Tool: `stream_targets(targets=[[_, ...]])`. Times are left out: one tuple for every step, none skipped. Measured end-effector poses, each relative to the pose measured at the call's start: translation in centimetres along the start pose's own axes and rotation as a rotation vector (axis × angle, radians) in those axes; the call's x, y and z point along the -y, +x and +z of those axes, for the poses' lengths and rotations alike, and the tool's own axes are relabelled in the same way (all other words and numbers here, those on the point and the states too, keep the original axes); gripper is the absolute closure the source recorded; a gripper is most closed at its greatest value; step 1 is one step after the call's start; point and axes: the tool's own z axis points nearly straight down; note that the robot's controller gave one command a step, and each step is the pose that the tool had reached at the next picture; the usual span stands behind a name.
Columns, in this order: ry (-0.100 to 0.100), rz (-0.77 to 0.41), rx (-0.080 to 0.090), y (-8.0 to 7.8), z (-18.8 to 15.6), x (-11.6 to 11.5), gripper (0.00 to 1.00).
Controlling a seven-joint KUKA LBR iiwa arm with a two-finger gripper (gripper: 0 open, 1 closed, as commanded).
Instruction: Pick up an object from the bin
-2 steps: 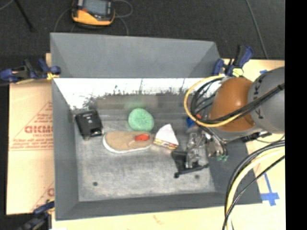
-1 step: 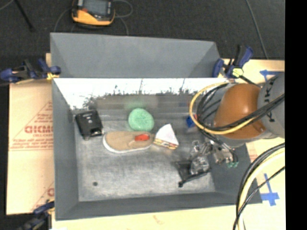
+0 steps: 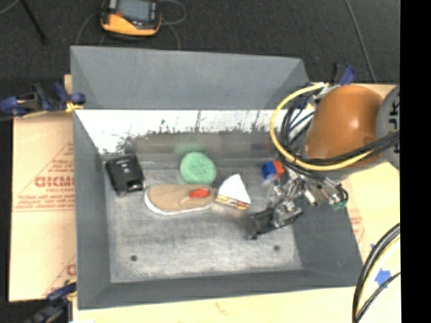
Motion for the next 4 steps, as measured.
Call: stream_targets(targets=[[0.008,0.109,0.016,1.1,1.9,2.9,1.0],[-0.002,0.321,-0.004,0.0,0.8,2.9,1.0],[0.0,0.285,0.003,-0.7,-0.5,2.9,1.0],[-0.006,0.151,-0.008,-0.1,-1.3,3.9,1.0]])
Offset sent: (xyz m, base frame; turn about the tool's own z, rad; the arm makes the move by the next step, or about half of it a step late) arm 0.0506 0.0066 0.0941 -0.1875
